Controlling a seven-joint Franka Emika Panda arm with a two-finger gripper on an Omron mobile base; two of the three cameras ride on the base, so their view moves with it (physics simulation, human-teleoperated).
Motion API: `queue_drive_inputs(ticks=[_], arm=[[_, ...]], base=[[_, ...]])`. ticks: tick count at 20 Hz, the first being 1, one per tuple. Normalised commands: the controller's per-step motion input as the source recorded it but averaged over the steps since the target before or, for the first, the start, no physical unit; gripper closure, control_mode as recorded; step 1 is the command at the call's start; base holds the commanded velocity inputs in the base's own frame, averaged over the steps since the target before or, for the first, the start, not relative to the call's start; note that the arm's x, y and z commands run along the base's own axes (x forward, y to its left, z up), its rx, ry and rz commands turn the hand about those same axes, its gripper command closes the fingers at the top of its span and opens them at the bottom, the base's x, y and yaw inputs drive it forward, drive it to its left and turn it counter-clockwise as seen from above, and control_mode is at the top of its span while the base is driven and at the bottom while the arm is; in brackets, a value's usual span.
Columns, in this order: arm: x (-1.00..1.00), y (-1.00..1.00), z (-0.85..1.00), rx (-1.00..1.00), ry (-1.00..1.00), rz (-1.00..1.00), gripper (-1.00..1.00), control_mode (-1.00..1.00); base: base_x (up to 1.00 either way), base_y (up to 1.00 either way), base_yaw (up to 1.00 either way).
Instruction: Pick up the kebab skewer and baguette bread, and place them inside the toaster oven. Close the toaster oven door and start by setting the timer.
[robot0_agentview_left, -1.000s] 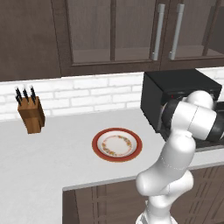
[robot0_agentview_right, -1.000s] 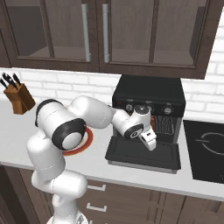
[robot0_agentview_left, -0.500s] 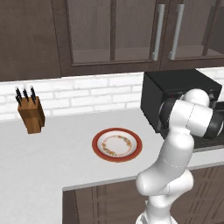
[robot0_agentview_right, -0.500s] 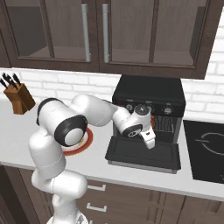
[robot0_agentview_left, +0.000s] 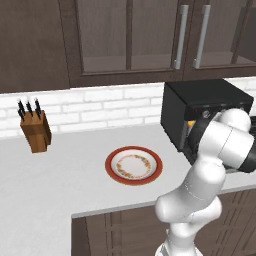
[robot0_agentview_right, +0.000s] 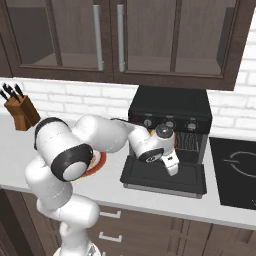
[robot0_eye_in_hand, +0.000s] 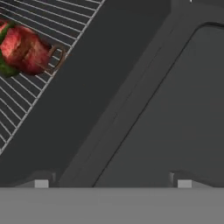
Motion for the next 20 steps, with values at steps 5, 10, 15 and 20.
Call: queue_drive_inputs(ticks=[5,10,15,20], arm=[[-0.99,0.19,0.10,-0.02,0.00,0.22,-1.00,-1.00],[-0.98,0.68,0.00,-0.09,0.00,0.23,-1.00,-1.00],[-0.54,0.57,0.00,-0.12,0.10,0.19,-1.00,-1.00],[-0.23,0.44,-0.04,-0.11,0.16,0.19,-1.00,-1.00]], base=[[0.00,0.00,0.00],[0.00,0.00,0.00],[0.00,0.00,0.00],[0.00,0.00,0.00]])
